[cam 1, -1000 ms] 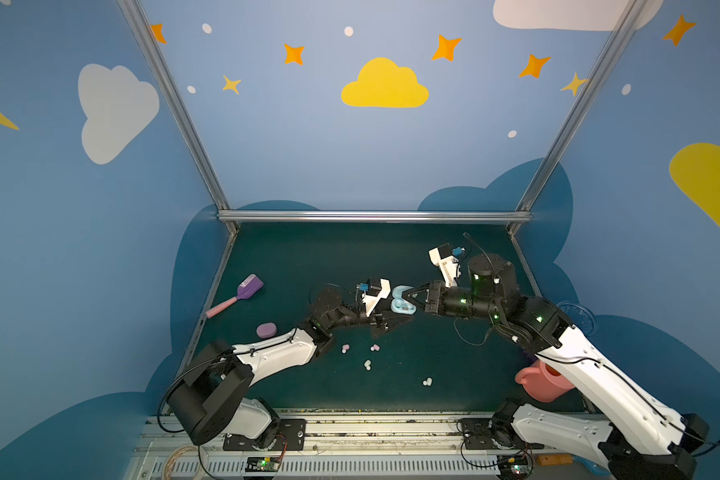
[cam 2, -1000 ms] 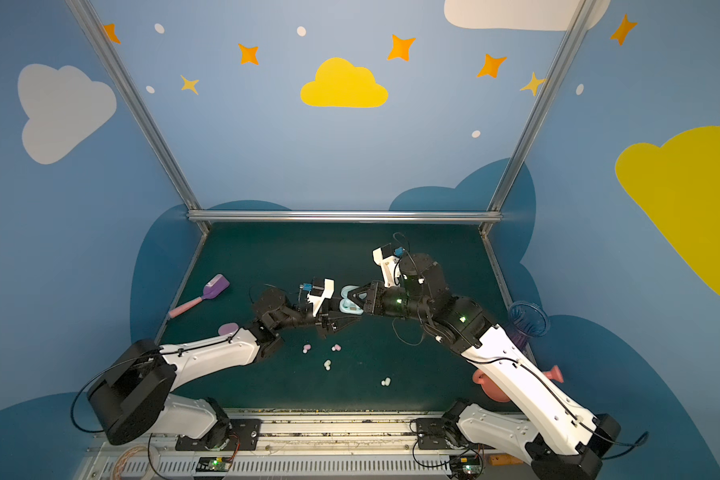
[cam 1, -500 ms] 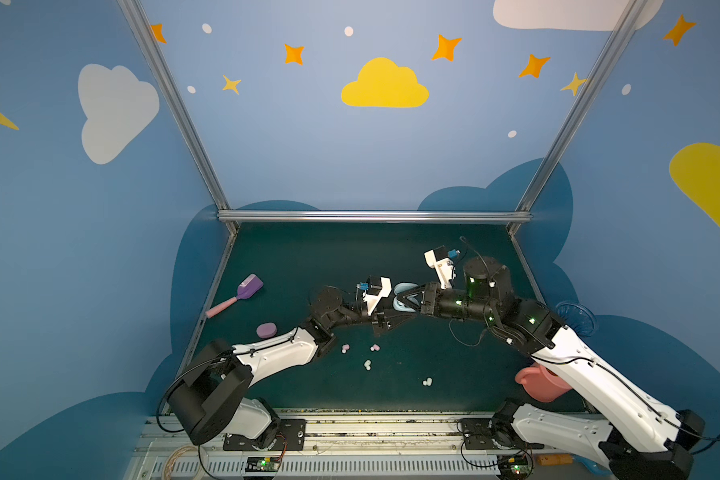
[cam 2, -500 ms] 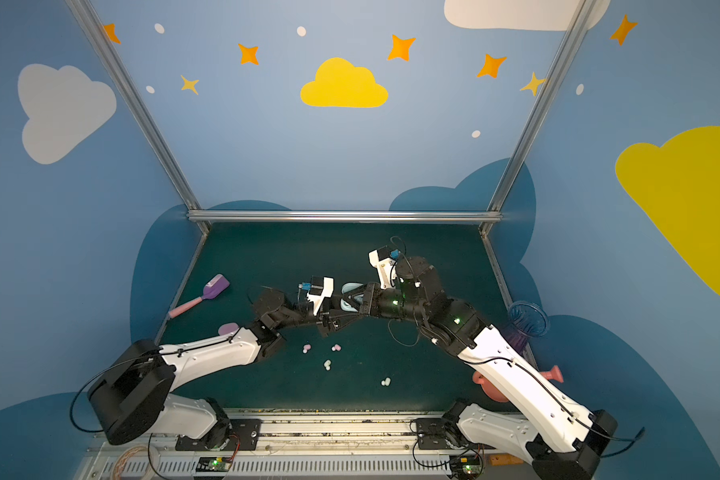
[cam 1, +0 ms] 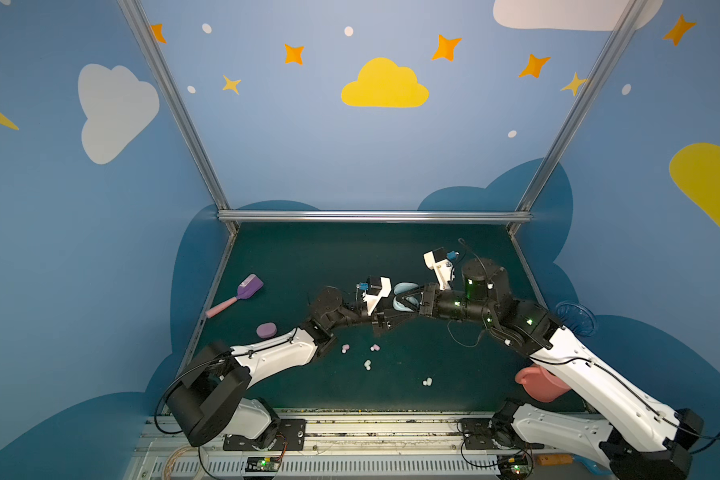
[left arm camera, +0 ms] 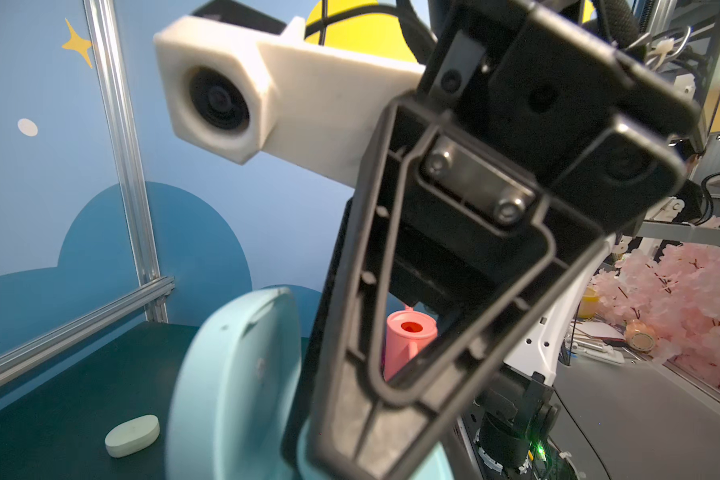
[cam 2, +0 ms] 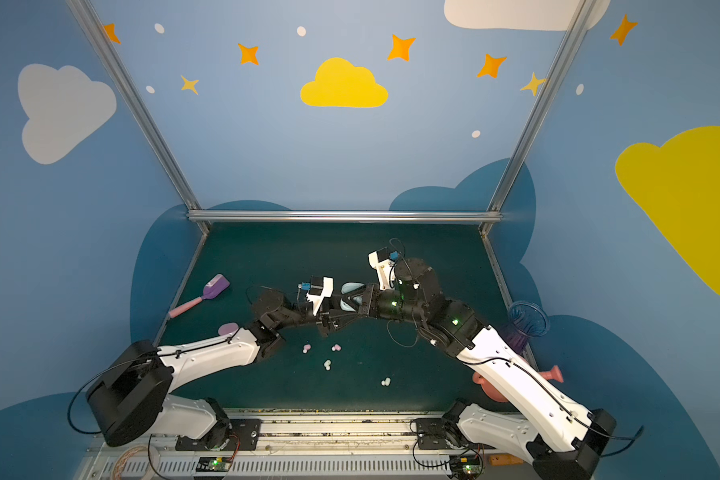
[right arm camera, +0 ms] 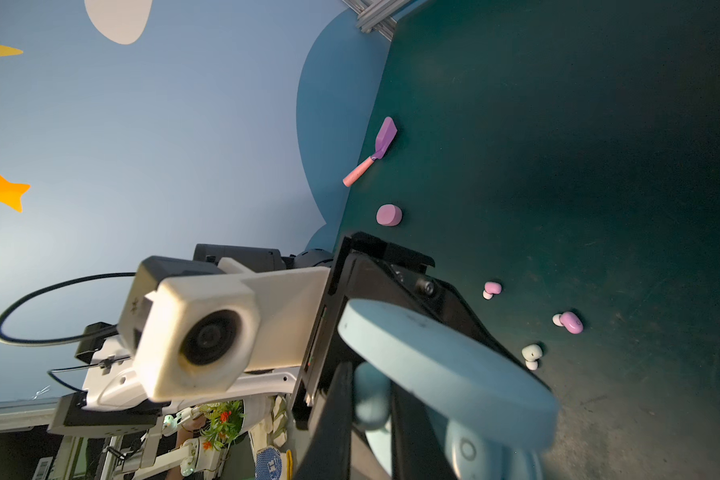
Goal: Insert the wireless bluetooth earbuds into the charging case
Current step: 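Push the earbud into the empty case slot with the right gripper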
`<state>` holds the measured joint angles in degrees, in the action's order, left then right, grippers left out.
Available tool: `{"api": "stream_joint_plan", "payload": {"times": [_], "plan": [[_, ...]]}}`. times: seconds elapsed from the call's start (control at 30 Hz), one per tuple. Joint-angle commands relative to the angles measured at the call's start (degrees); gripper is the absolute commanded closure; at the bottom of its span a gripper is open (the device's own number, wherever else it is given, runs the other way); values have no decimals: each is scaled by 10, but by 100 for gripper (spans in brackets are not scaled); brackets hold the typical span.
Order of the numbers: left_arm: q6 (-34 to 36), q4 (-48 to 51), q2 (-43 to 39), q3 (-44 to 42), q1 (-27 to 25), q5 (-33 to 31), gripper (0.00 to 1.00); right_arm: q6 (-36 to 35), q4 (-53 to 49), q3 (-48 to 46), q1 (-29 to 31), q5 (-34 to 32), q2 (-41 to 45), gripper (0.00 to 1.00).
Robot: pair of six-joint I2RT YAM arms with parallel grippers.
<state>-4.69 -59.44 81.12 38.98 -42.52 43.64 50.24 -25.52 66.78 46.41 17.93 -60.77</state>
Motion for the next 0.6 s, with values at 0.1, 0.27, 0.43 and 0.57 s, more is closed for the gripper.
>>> {"api": "stream_joint_plan", "payload": {"times": [0.1, 0.27, 0.43, 0.57], "plan": [[6, -16, -19, 8, -1, -6, 96, 5, 0, -9, 3, -2, 9, 91], [13, -10, -25, 8, -1, -10, 96, 5, -10, -9, 3, -4, 14, 85], [15, -6, -28, 7, -1, -13, 96, 4, -21, -11, 3, -9, 18, 81], [18, -2, -31, 8, -1, -14, 96, 3, -24, -12, 3, -10, 18, 78]]}}
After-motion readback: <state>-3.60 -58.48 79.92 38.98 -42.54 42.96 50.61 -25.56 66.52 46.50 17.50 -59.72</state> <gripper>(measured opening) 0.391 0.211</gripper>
